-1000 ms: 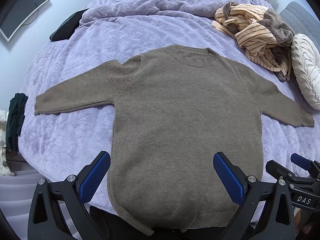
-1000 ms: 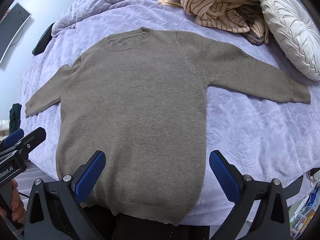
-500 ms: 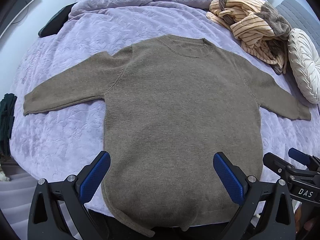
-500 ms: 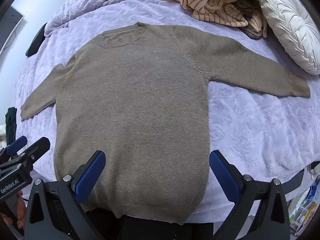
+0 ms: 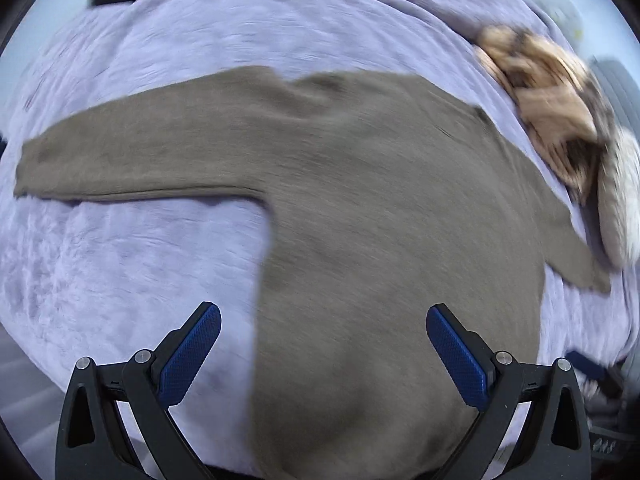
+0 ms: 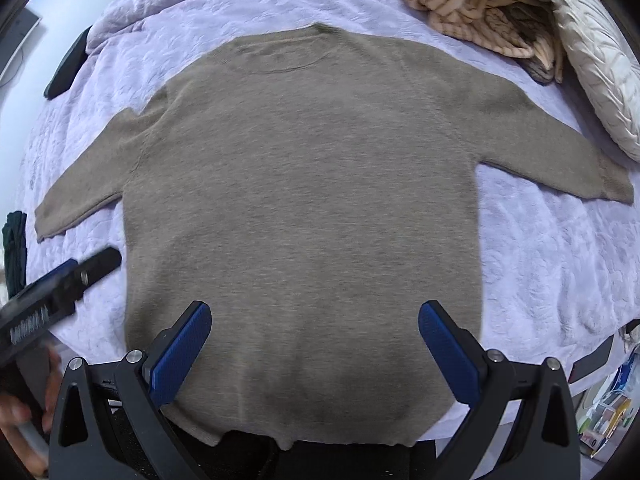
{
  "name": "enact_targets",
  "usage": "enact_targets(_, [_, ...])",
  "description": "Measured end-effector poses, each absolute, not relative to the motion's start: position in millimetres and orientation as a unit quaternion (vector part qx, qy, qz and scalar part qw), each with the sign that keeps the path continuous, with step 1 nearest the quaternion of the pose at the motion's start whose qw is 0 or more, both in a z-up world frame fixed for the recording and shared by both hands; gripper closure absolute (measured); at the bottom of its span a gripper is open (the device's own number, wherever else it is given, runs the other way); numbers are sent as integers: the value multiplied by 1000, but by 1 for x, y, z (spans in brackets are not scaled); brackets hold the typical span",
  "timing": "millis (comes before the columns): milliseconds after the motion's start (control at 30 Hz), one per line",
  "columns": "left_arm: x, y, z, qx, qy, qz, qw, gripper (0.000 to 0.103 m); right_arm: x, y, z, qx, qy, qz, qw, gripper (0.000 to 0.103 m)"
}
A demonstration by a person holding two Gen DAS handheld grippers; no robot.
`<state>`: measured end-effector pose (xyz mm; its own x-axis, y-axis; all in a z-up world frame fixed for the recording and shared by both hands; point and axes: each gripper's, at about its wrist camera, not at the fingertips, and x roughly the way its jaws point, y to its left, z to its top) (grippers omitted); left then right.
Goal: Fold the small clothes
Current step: 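Grasp the sweater's side edge with the left gripper and lift it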
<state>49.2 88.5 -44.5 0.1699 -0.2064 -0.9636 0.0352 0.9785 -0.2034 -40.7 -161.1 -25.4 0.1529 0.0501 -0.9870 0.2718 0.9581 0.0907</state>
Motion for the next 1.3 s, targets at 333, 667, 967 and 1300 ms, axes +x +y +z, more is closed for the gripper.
enact_targets(333, [109,296,-103,-253,583,65,769,0,-7,-80,-36,88,663,-25,743,0])
enact_targets(667, [137,345,-121,-396,513,-2,762,0,11,-38,-58,73,688,-13,722,0])
enact_targets(967, [151,363,-133,-410,507,50,757,54,19,-21,-57,74,688,7,722,0])
enact_targets(1300, [149,279,-39,-293,455,-28,840,85,12,-67,-58,111,682,24,723,0])
